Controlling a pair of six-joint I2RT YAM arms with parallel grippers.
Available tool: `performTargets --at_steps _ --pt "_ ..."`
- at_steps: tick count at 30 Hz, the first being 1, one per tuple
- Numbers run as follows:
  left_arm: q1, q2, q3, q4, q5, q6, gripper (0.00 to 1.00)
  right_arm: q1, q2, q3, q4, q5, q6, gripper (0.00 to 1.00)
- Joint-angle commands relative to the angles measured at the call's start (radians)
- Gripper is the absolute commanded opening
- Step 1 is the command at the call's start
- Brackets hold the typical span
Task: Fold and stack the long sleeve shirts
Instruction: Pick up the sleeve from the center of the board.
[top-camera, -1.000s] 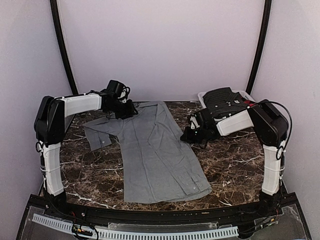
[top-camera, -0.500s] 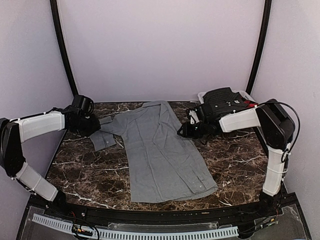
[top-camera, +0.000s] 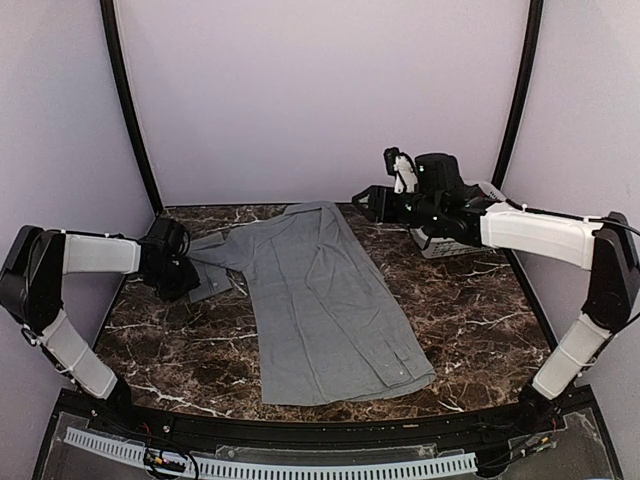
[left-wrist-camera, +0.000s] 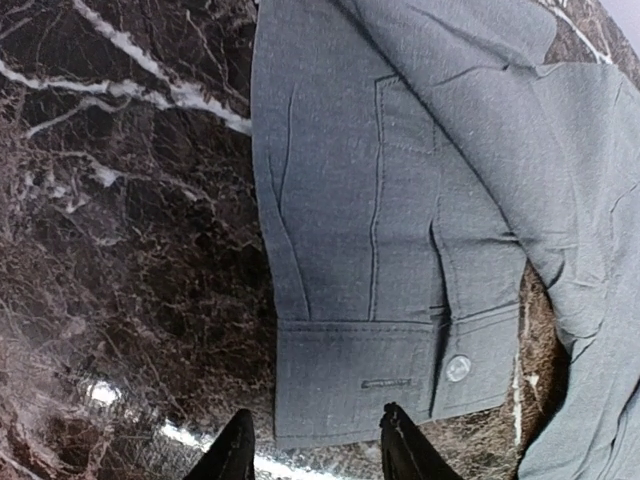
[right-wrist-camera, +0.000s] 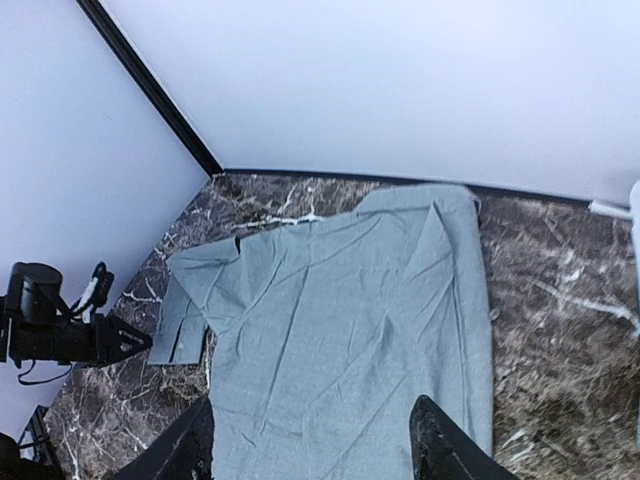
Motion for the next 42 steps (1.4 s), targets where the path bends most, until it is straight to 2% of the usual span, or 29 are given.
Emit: performTargets --at_steps 1,3,8,9,13,16,17,21,22,28,35,38,42 --pt "0.002 0.055 0.010 0.021 -0.002 0.033 0.42 0.002 -0.099 -0.019 0.050 0.113 -0.042 0.69" --pt "0.001 0.078 0.018 0.016 -0.016 0.034 0.43 -0.001 -0.121 -0.015 0.044 0.147 -0.051 0.80" --pt "0.000 0.132 0.046 0.017 -0.029 0.046 0.45 -0.018 -0.176 -0.040 0.054 0.218 -0.027 0.98" --pt "-0.002 0.148 0.051 0.016 -0.029 0.052 0.45 -0.023 -0.188 -0.055 0.069 0.233 -0.019 0.98" --pt "-0.014 0.199 0.095 -0.022 -0.064 0.053 0.43 -0.037 -0.240 -0.117 0.136 0.249 0.002 0.99" --pt "-0.017 0.222 0.101 -0.029 -0.080 0.053 0.30 -0.050 -0.256 -0.135 0.161 0.200 -0.022 0.99" --pt "-0.018 0.225 0.102 -0.033 -0.083 0.053 0.23 -0.050 -0.254 -0.119 0.143 0.185 -0.030 0.99" --pt "-0.019 0.225 0.121 -0.053 -0.105 0.065 0.02 -0.051 -0.238 -0.091 0.105 0.141 -0.044 0.99" --pt "-0.019 0.217 0.126 -0.061 -0.122 0.068 0.01 -0.051 -0.237 -0.095 0.111 0.138 -0.041 0.99" --pt "-0.019 0.112 0.174 -0.151 -0.265 0.078 0.00 -0.051 -0.212 -0.078 0.086 0.083 -0.042 0.99" --pt "-0.019 -0.079 0.253 -0.213 -0.485 0.125 0.00 -0.048 -0.209 -0.106 0.092 0.115 -0.046 0.99" --pt "-0.019 -0.154 0.261 -0.098 -0.472 0.233 0.00 -0.046 -0.212 -0.118 0.097 0.115 -0.052 0.99" --pt "-0.025 -0.219 0.300 0.007 -0.303 0.391 0.00 -0.048 -0.209 -0.115 0.083 0.148 -0.055 0.99"
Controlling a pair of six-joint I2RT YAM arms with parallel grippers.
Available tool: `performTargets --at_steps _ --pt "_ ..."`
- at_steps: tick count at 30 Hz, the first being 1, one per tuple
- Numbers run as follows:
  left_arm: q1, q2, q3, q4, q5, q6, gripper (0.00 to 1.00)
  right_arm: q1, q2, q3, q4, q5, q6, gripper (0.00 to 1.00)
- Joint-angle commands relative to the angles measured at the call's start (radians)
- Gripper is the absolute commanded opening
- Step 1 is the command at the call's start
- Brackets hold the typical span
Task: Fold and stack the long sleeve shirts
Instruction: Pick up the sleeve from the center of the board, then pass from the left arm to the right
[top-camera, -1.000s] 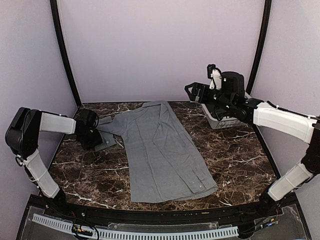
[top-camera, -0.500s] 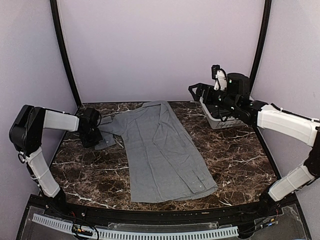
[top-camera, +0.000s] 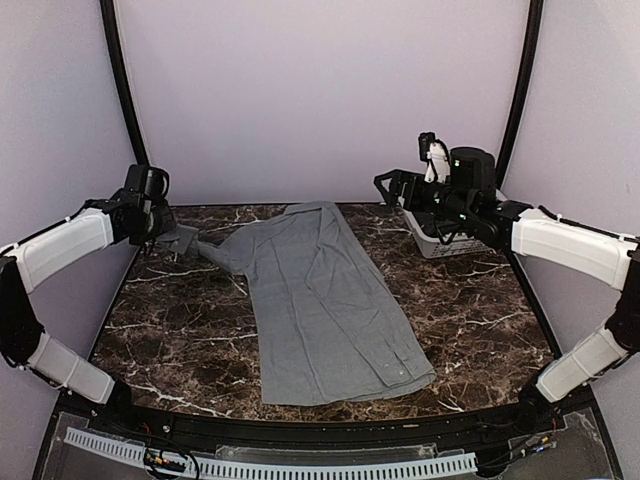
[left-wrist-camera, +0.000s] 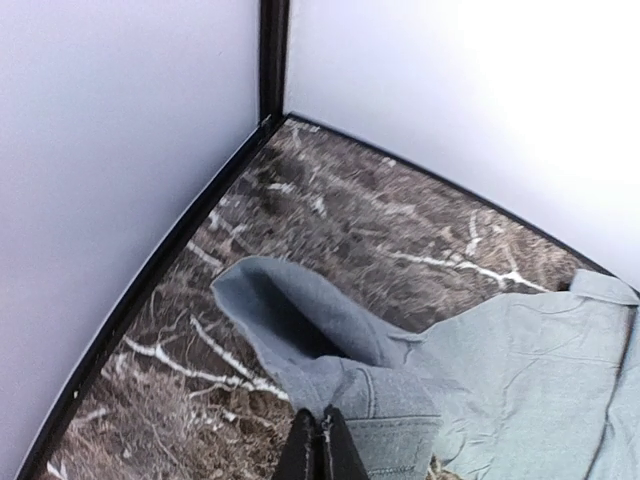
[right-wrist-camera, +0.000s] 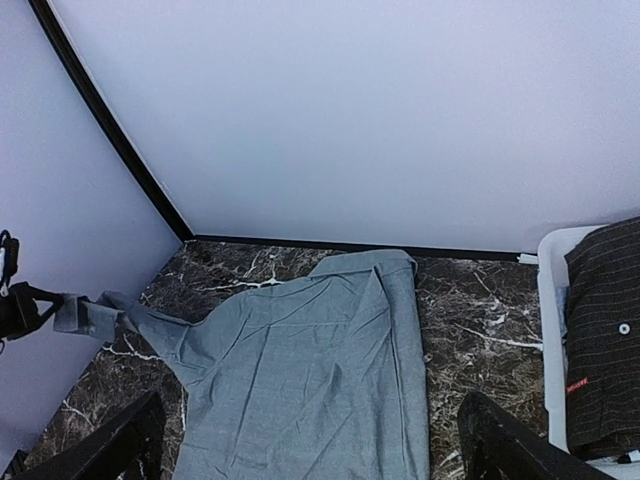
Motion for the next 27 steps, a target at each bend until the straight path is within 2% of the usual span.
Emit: performTargets --at_steps 1,5,7,14,20,27 --pt "-0.017 -0.060 0.077 0.116 0.171 0.216 0.00 0.000 0.000 -0.006 0.022 0.028 -0.017 0.99" --pt "-0.073 -0.067 0.149 0.121 0.397 0.303 0.00 0.000 -0.004 -0.011 0.044 0.003 -0.027 0.99" --pt "-0.100 -0.056 0.193 0.105 0.524 0.315 0.00 0.000 -0.003 -0.013 0.059 -0.069 -0.035 0.99" --pt "-0.178 0.032 0.286 0.100 0.865 0.262 0.00 0.042 0.041 0.011 0.078 -0.238 -0.065 0.97" --pt "-0.226 0.115 0.337 0.128 1.028 0.216 0.00 0.144 0.134 0.056 0.092 -0.265 -0.109 0.94" --pt "-0.266 0.184 0.347 0.173 1.100 0.157 0.00 0.231 0.251 0.155 0.070 -0.201 -0.146 0.93"
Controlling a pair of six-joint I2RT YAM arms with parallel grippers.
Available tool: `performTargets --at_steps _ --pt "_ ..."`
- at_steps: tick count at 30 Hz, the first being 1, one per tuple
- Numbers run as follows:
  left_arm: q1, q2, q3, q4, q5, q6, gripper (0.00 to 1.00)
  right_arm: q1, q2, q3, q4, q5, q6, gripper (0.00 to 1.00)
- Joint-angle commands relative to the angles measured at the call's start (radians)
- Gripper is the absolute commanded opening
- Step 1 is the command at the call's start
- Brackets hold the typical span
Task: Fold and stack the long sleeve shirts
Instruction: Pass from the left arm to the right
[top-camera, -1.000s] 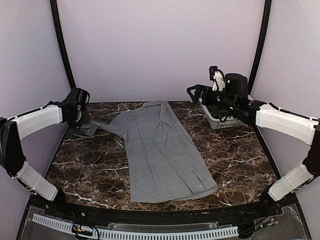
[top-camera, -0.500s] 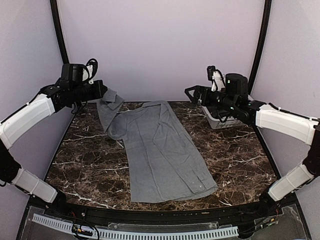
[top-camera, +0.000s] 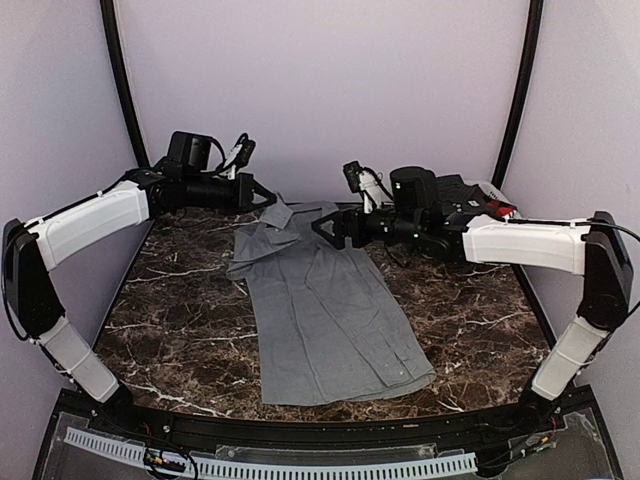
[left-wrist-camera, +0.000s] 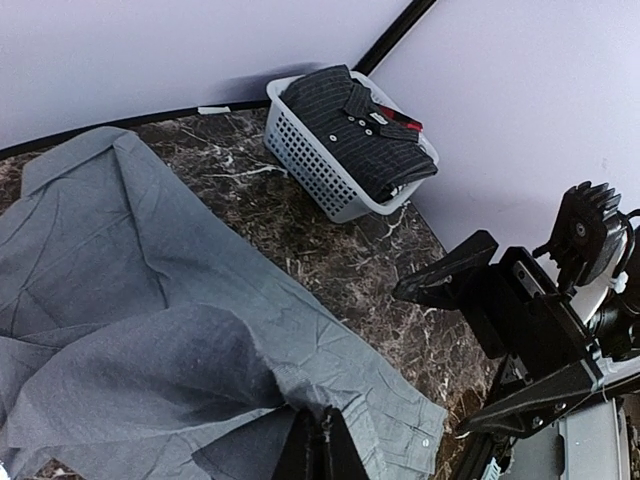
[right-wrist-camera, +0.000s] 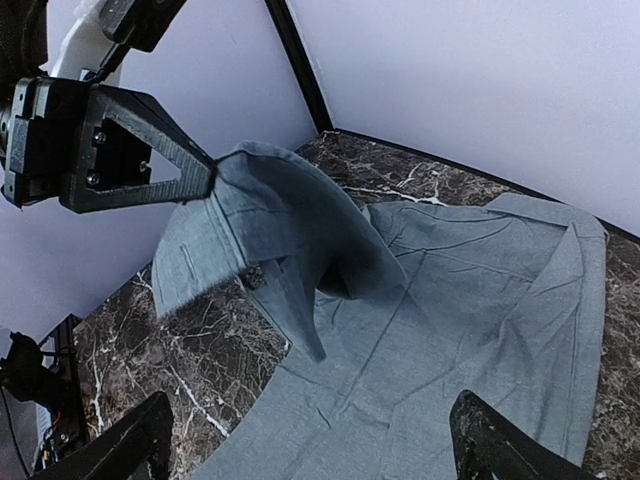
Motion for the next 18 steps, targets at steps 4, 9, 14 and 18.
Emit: performTargets --at_steps 4,9,14,18 --pt "-0.026 0.018 0.023 0.102 0.131 -0.077 0.00 0.054 0.110 0.127 0.016 0.043 -0.050 0.89" --pt "-0.028 0.024 0.022 0.133 0.148 -0.093 0.00 0.055 0.197 0.208 -0.015 0.043 -0.064 0.81" --pt "-0.028 0.043 0.027 0.132 0.167 -0.093 0.00 0.054 0.251 0.267 -0.019 0.026 -0.056 0.67" --pt "-0.028 0.055 0.026 0.135 0.175 -0.098 0.00 0.055 0.271 0.291 -0.018 0.052 -0.047 0.43"
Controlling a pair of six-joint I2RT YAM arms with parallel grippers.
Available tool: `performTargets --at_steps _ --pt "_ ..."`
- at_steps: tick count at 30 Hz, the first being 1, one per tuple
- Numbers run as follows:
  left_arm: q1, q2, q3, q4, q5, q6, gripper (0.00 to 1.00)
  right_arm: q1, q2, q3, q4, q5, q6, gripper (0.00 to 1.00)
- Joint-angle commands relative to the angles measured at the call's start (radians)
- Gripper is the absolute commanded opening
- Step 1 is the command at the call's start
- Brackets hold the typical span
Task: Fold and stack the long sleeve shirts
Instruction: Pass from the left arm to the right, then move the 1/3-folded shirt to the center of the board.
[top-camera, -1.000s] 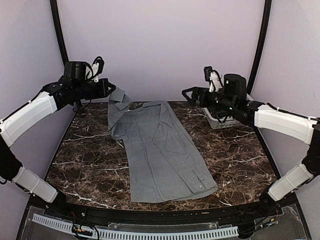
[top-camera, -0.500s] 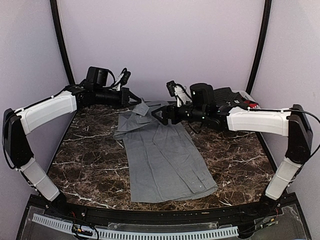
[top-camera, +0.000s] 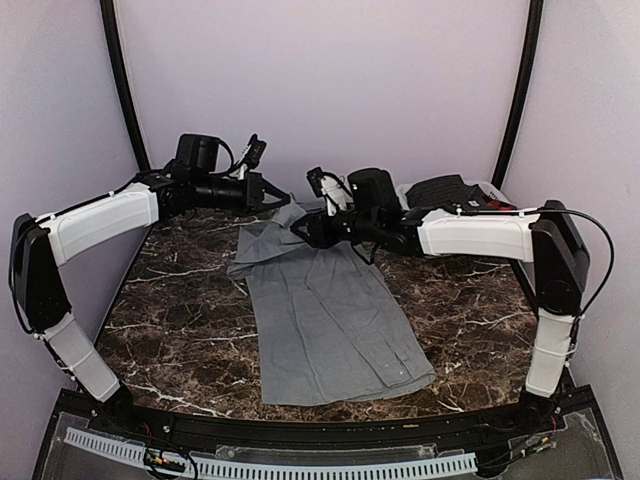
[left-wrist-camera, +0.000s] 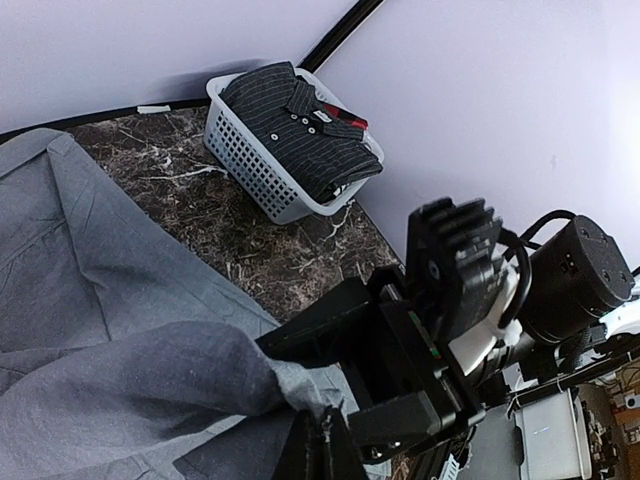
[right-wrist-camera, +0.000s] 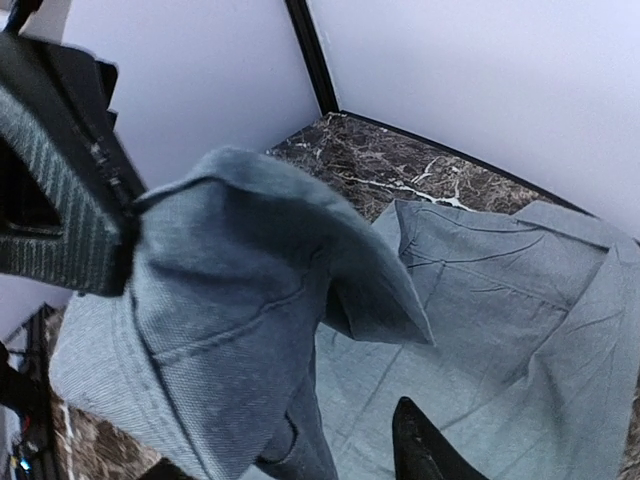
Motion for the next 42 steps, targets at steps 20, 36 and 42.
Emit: performTargets --at_steps 20,36,42 --pt "-0.009 -0.145 -0.315 -0.158 -0.305 -0.174 0.41 -0.107 0.118 -0.015 -0.193 0.235 0.000 0.00" --pt "-0.114 0.021 -0.552 0.193 -0.210 -0.310 0.36 -0.110 0.272 -0.022 -0.214 0.269 0.040 0.00" --pt "-0.111 0.159 -0.496 0.173 -0.255 -0.296 0.34 -0.131 0.307 0.014 -0.216 0.268 0.089 0.00"
